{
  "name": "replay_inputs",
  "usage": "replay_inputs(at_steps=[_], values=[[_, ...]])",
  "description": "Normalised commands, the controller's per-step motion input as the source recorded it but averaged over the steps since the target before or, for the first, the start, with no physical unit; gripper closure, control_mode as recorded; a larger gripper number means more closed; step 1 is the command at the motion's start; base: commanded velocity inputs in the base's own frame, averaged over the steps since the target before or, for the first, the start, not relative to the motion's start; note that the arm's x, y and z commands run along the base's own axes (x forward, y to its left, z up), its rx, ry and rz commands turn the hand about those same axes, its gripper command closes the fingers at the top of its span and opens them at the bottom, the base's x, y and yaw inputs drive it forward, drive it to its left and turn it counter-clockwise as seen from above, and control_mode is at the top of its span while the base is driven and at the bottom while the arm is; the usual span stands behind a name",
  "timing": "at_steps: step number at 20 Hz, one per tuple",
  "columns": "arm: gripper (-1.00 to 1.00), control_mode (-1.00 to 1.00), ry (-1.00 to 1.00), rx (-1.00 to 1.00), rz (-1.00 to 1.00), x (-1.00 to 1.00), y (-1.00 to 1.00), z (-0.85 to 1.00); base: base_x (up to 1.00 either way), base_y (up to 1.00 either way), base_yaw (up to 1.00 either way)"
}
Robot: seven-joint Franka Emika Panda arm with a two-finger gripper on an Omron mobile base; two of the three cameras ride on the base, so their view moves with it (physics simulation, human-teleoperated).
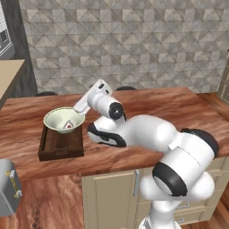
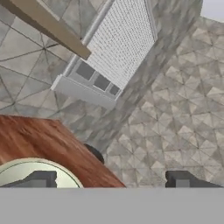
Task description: Place the bowl with cake and the cupcake onto the tray.
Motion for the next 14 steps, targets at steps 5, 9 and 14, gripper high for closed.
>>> replay_inputs(at_steps=[5, 9, 14], values=[[-1.00, -1.00, 0.39, 0.49, -0.19, 0.00, -0.45, -0.04, 0.00, 0.00, 0.00], [-1.00, -1.00, 0.34, 0.51, -0.17, 0.00, -0.43, 0.17, 0.00, 0.00, 0.00], [-1.00, -1.00, 0.36, 0.43, -0.16, 0.00, -0.43, 0.04, 0.00, 0.00, 0.00]])
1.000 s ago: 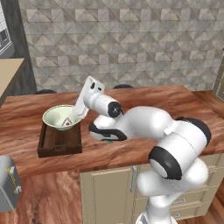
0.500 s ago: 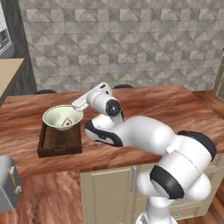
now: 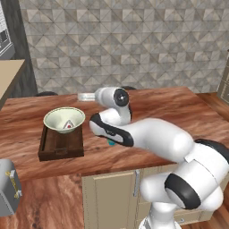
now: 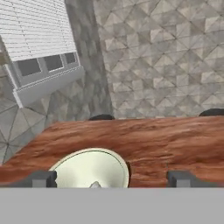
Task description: Place the bowl with cake and the cupcake onto the tray.
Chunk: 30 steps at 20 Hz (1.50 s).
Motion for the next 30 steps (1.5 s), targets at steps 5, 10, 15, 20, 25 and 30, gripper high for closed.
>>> replay_inputs(at_steps=[5, 10, 15, 20, 25, 30], values=[[-1.00, -1.00, 0.36, 0.24, -0.13, 0.00, -0.37, 0.00, 0.00, 0.00, 0.00], [-1.00, -1.00, 0.26, 0.07, -0.02, 0.01, -0.23, -0.03, 0.00, 0.00, 0.00], [-1.00, -1.00, 0.22, 0.01, 0.00, 0.00, -0.05, -0.32, 0.00, 0.00, 0.00], [-1.00, -1.00, 0.22, 0.00, 0.04, 0.00, -0.03, -0.43, 0.00, 0.00, 0.00], [-1.00, -1.00, 0.19, 0.00, 0.04, 0.00, -0.18, -0.51, 0.00, 0.00, 0.00], [-1.00, -1.00, 0.14, -0.02, 0.03, 0.00, -0.21, -0.55, 0.00, 0.00, 0.00]])
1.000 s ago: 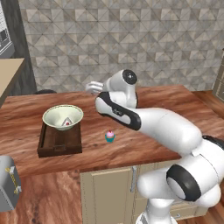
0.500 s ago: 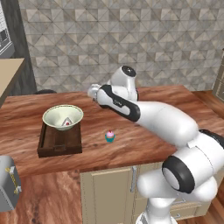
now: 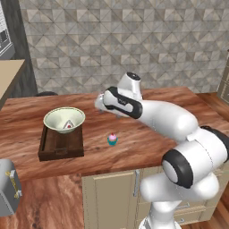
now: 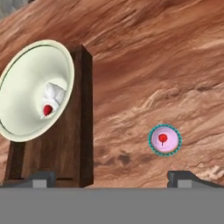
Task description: Place the bowl with cake and the cupcake onto the tray.
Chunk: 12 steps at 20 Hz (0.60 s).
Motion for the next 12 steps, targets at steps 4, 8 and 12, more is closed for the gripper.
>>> replay_inputs(at_steps=[4, 8, 12], values=[[-1.00, -1.00, 0.01, -0.09, 0.03, -0.09, -0.03, -0.31, 0.00, 0.00, 0.00], [-1.00, -1.00, 0.00, -0.12, 0.02, -0.09, 0.00, -0.28, 0.00, 0.00, 0.00], [-1.00, -1.00, 0.00, -0.11, 0.02, -0.04, -0.07, -0.43, 0.00, 0.00, 0.00]])
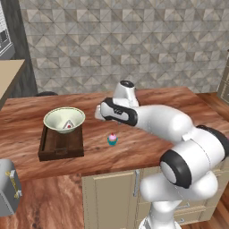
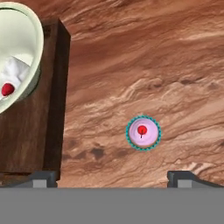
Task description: Place the bowl with cake and the cupcake onto the tray.
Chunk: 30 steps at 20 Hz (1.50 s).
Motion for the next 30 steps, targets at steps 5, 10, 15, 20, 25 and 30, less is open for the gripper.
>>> replay_inputs(at_steps=[5, 10, 15, 20, 25, 30], values=[[-1.00, -1.00, 0.00, -0.08, 0.02, -0.03, -0.16, -0.49, 0.00, 0.00, 0.00], [-1.00, -1.00, 0.02, -0.01, 0.02, -0.03, -0.18, -0.50, 0.00, 0.00, 0.00], [-1.00, -1.00, 0.02, 0.00, 0.03, 0.00, -0.13, -0.41, 0.00, 0.00, 0.00], [-1.00, -1.00, 0.00, 0.00, 0.03, 0.00, -0.04, -0.12, 0.00, 0.00, 0.00], [-1.00, -1.00, 0.00, 0.00, 0.03, 0.00, 0.00, 0.00, 0.00, 0.00, 0.00], [-1.00, -1.00, 0.00, -0.02, 0.02, 0.03, 0.00, -0.08, 0.00, 0.00, 0.00]])
